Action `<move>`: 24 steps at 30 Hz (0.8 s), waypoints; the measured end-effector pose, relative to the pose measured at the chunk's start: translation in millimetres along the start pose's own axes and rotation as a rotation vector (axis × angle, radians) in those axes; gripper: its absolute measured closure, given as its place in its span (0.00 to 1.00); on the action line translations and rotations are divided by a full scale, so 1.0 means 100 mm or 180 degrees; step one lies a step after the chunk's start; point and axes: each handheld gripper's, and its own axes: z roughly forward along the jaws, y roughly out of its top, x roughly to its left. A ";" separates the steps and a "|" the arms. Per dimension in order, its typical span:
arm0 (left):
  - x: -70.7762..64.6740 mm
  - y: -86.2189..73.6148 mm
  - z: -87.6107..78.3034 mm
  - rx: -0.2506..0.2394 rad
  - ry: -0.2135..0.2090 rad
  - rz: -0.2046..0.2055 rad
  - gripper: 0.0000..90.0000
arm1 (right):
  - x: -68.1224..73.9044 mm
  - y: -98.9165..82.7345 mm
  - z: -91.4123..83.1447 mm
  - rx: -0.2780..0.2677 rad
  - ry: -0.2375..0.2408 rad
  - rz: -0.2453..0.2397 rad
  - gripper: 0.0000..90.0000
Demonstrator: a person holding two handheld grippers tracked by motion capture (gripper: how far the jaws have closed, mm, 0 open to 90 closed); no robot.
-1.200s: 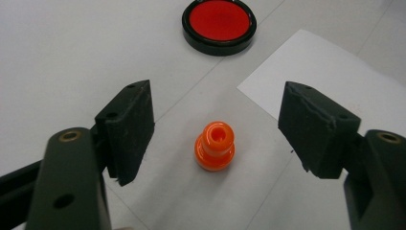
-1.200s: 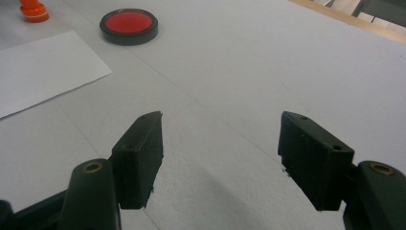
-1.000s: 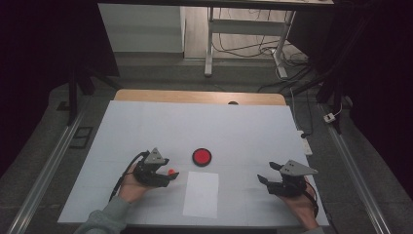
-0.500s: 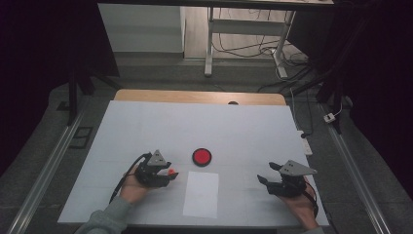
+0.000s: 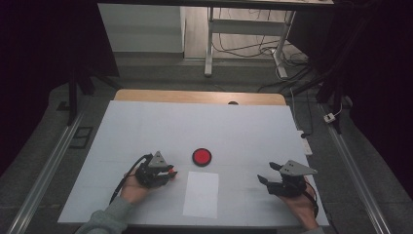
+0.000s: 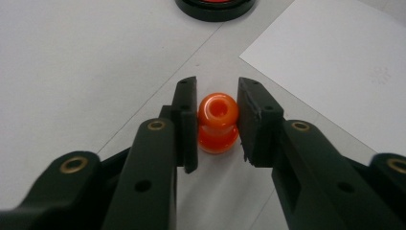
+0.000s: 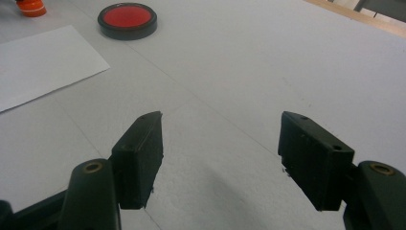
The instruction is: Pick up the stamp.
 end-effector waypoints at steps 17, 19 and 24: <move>0.02 0.00 -0.01 -0.0032 -0.0018 0.0008 0.80 | 0.00 0.00 0.00 -0.0008 -0.0001 -0.0010 0.35; 0.02 0.00 -0.02 -0.0054 -0.0011 0.0002 0.80 | 0.00 0.00 0.00 -0.0007 -0.0007 -0.0010 0.35; 0.03 0.00 -0.05 -0.0114 -0.0014 -0.0029 0.80 | 0.00 0.00 0.00 -0.0011 -0.0009 -0.0002 0.35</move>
